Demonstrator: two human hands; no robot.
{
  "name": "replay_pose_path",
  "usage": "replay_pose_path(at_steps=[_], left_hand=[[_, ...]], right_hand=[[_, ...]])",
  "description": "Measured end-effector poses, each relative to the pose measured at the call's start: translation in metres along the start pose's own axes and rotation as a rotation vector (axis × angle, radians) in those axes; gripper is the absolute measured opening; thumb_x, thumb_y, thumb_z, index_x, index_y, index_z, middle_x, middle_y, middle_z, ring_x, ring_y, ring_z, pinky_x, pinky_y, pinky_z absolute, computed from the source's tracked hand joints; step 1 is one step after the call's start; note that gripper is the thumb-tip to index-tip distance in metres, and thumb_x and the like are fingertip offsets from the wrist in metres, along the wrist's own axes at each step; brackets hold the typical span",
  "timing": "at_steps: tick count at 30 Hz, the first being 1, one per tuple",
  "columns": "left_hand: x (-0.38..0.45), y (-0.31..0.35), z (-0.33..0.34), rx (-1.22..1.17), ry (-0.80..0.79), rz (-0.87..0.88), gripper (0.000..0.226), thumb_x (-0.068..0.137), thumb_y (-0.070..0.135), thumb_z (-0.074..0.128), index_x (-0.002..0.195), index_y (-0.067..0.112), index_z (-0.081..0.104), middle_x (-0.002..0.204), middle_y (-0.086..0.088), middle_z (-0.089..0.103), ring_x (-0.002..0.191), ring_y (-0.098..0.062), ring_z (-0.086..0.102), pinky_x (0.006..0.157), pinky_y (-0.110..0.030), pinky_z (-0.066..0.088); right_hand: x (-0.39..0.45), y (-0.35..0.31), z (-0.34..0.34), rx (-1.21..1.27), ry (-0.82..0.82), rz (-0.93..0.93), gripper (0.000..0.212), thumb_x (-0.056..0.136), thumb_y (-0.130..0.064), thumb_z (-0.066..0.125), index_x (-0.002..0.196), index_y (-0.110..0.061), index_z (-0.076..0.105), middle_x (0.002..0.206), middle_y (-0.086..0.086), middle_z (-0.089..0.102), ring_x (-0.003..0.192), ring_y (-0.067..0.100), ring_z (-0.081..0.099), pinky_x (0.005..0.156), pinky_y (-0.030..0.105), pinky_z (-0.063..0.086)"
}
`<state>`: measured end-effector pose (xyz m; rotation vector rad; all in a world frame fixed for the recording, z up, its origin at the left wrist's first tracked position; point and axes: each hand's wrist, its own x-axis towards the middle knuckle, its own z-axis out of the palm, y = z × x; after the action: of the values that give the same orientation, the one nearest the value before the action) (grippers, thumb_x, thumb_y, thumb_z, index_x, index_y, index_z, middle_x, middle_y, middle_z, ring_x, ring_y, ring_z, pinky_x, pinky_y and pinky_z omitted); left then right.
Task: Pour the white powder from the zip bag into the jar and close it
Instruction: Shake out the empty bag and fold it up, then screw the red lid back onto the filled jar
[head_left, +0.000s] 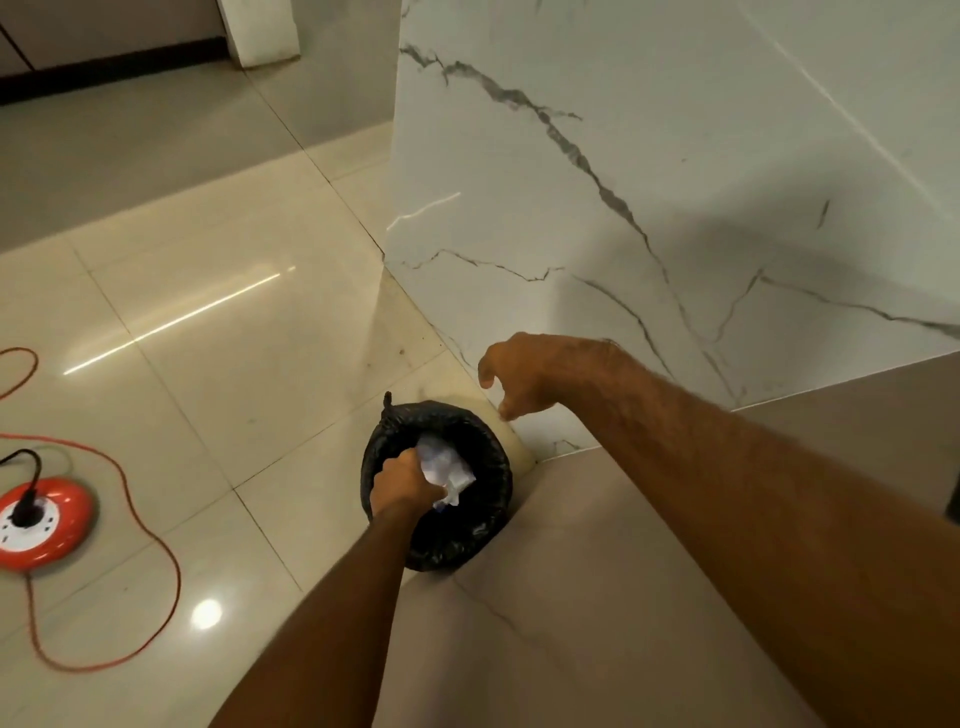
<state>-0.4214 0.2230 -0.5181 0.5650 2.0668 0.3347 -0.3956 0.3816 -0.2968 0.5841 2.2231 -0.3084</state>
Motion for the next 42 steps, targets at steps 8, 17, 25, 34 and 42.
replay_pose_path(at_steps=[8,17,25,34,42], left_hand=[[-0.05,0.032,-0.04,-0.099,0.019,0.136,0.029,0.083,0.021,0.073,0.112,0.018,0.069,0.104,-0.005,0.073,0.094,-0.022,0.065,0.084,-0.034,0.054],[-0.196,0.134,-0.112,-0.239,0.048,0.445,0.017,0.085,0.016,0.075,0.102,0.016,0.073,0.088,-0.006,0.075,0.079,-0.024,0.071,0.083,-0.04,0.06],[-0.353,0.223,-0.137,-0.27,0.077,0.721,0.016,0.085,0.016,0.075,0.101,0.019,0.074,0.091,-0.004,0.074,0.081,-0.021,0.071,0.07,-0.027,0.054],[-0.525,0.264,-0.071,-0.164,-0.015,0.993,0.018,0.087,0.015,0.074,0.105,0.014,0.073,0.087,-0.005,0.074,0.072,-0.02,0.072,0.06,-0.021,0.051],[-0.639,0.257,0.023,-0.067,-0.242,1.135,0.02,0.086,0.014,0.074,0.105,0.017,0.073,0.087,-0.003,0.075,0.077,-0.017,0.073,0.063,-0.022,0.052]], right_hand=[[-0.065,0.002,-0.005,0.027,0.087,0.0,0.043,0.089,-0.022,0.067,0.13,-0.014,0.056,0.121,0.008,0.063,0.109,0.027,0.061,0.09,0.039,0.054],[-0.237,0.017,-0.023,0.243,0.362,0.124,0.045,0.093,-0.021,0.06,0.136,-0.025,0.05,0.133,0.005,0.057,0.118,0.026,0.056,0.095,0.036,0.045],[-0.399,0.026,-0.004,0.392,0.603,0.231,0.044,0.089,-0.017,0.06,0.133,-0.018,0.055,0.128,0.007,0.064,0.117,0.026,0.059,0.098,0.039,0.05],[-0.564,0.042,0.084,0.493,0.766,0.351,0.042,0.087,-0.021,0.069,0.128,-0.017,0.061,0.125,0.006,0.067,0.113,0.022,0.063,0.095,0.033,0.05],[-0.686,0.056,0.188,0.581,0.809,0.493,0.042,0.087,-0.024,0.071,0.127,-0.02,0.061,0.119,0.005,0.068,0.1,0.021,0.065,0.083,0.025,0.046]])
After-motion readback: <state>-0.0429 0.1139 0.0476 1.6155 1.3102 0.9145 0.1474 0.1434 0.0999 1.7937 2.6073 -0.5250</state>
